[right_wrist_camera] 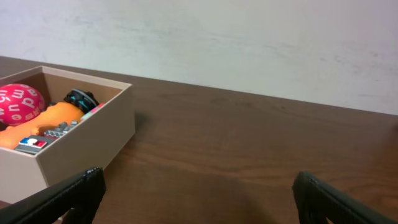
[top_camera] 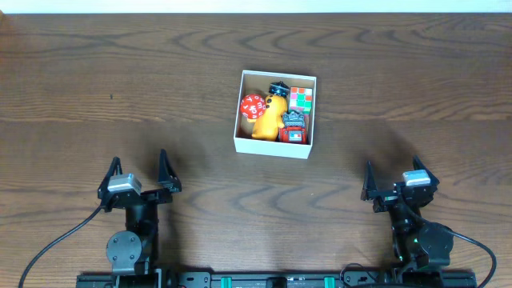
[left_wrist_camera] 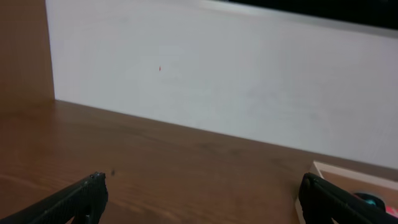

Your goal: Pack container

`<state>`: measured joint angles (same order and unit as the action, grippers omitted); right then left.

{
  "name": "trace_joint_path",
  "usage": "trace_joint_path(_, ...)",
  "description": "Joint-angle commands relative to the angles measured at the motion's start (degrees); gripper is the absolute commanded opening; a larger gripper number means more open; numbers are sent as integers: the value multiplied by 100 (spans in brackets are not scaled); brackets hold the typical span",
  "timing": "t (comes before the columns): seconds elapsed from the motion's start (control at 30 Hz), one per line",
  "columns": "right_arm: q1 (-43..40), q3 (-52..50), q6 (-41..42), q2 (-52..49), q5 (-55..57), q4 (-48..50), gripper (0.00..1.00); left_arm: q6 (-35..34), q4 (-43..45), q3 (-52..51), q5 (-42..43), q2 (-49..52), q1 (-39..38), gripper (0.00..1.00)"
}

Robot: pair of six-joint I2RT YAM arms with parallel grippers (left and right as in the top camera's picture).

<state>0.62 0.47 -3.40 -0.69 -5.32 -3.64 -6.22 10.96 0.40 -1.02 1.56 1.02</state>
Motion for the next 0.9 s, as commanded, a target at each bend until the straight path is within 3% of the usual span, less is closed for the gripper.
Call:
trace_joint_path(0.0,52,-11,-52,39,37,-26,99,-28,-173,-17,271,-149,-9,98)
trace_joint_path(0.6,52,-11,-52,39,37,-24,99,129,-1349,-17,511,-146,-9,98)
trace_joint_path(0.87,52,-11,-52,39,37,-24,99,793,-1475,-17,487,-133,-9,98)
